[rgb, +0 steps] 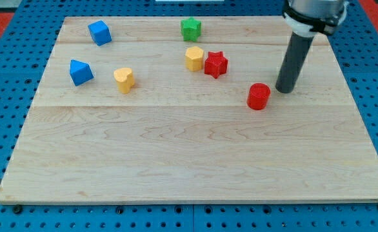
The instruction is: Separate the red circle and green circle
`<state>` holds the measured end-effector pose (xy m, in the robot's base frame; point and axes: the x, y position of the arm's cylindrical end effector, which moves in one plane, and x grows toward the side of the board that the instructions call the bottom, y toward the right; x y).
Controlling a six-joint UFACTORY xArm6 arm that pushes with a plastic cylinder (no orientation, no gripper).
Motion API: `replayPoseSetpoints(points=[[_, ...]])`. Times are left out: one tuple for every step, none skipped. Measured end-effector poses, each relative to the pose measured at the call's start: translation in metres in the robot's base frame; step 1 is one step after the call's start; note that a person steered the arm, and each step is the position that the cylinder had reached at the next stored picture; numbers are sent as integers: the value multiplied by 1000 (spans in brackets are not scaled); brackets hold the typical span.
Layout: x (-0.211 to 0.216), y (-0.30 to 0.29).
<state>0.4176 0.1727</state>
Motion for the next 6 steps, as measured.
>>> replayPoseSetpoints(points=[[-45, 33], [-129, 28], [-121, 27], [-94, -19], [-132, -25], [-168, 1]])
